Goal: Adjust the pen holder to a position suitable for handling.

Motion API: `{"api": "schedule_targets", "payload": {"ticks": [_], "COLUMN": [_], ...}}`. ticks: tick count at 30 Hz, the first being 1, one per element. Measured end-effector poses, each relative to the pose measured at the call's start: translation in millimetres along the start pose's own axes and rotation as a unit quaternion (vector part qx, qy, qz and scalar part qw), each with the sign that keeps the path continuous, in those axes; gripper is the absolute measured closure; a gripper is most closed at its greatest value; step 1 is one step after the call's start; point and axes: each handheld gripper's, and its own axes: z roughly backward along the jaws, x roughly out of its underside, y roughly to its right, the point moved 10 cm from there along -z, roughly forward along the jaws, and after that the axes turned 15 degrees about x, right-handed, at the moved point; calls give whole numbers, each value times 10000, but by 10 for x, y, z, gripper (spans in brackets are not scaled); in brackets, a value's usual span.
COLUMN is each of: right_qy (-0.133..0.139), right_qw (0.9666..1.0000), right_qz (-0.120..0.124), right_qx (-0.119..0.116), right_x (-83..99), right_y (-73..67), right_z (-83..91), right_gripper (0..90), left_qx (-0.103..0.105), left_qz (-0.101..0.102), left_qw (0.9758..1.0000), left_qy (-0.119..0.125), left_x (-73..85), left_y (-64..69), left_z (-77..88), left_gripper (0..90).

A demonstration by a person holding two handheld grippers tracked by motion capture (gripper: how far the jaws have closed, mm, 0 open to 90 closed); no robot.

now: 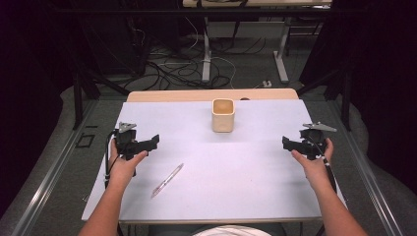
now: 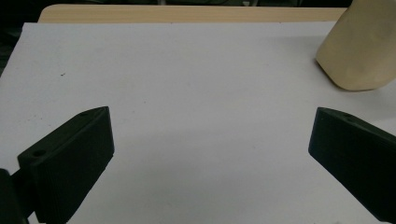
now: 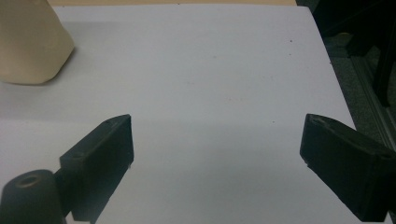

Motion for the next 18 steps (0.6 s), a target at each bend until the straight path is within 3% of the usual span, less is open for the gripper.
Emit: {"api": "schedule_targets", "payload": {"ticks": [9, 12, 18], "right_qy": [-39, -112, -235], "right_qw": [9999, 9991, 9975], "right_qz": [99, 310, 453], "right_qx": [-73, -278, -495], "right_x": [15, 33, 39], "right_y": [-50, -125, -230], "right_z": [9, 24, 64], "right_gripper": [153, 157, 150], "left_qx": [78, 52, 34], "left_qz": [-99, -173, -217], "left_qw": [9998, 9997, 9997], "left_qy": [-130, -140, -142], "left_x": [15, 2, -6], "left_y": [102, 105, 115], "left_z": [-38, -30, -24], "left_gripper": [5, 5, 8]}}
